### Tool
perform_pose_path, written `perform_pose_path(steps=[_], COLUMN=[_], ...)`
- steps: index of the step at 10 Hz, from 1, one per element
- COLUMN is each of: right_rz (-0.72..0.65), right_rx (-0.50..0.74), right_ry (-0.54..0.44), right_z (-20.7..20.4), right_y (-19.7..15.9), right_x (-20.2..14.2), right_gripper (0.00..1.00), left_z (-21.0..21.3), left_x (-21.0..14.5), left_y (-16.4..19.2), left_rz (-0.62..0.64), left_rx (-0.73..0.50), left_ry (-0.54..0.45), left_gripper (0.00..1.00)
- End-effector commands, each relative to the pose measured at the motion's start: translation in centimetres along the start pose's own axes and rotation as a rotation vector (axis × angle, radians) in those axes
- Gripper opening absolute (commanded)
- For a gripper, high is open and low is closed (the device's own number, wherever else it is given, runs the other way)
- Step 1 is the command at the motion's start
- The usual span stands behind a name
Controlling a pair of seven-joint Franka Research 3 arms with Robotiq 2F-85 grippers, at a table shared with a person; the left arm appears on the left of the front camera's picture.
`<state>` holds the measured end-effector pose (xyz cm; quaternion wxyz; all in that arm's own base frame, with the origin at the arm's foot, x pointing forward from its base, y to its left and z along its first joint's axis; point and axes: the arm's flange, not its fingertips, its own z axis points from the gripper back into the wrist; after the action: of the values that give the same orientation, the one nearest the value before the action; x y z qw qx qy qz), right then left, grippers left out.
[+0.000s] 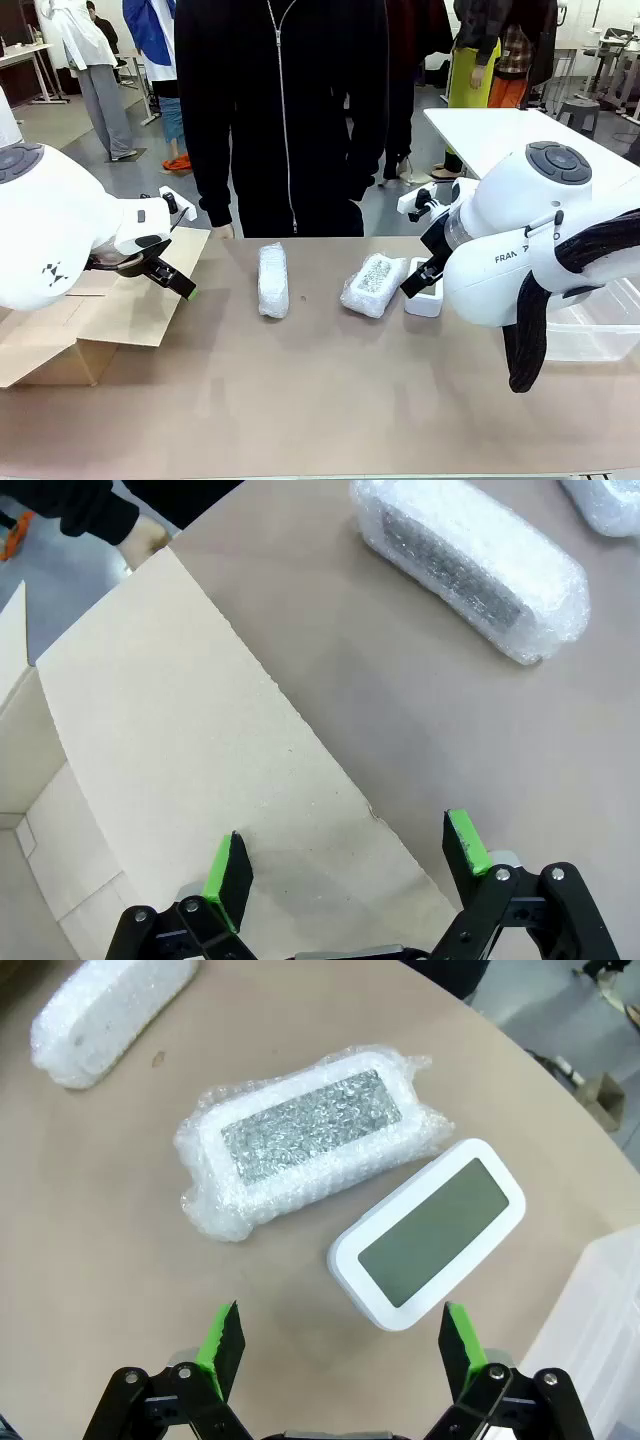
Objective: Separate and place wrapped and unwrapped clocks.
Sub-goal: Pick up the Digital clock indicated by the person.
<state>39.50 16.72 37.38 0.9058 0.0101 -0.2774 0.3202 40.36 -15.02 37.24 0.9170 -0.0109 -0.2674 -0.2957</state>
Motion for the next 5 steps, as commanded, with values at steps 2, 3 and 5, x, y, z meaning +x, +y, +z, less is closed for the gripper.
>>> perform_pose_path(steps=[2, 3, 5], right_rz=[0.0, 0.0, 0.0], right_rx=[0.0, 0.0, 0.0], right_ry=[0.0, 0.0, 0.0], right_z=[0.0, 0.0, 0.0], right_y=[0.0, 0.0, 0.0], right_x=[0.0, 0.0, 0.0], right_gripper=[1.0, 1.0, 1.0], left_z=[-0.01, -0.01, -0.01], left_x=[-0.01, -0.01, -0.01], left_y=[-0.01, -0.01, -0.01], left_rz=[0.0, 0.0, 0.0], left_rx=[0.0, 0.0, 0.0], left_ry=[0.0, 0.0, 0.0], left_gripper=[1.0, 1.0, 1.0])
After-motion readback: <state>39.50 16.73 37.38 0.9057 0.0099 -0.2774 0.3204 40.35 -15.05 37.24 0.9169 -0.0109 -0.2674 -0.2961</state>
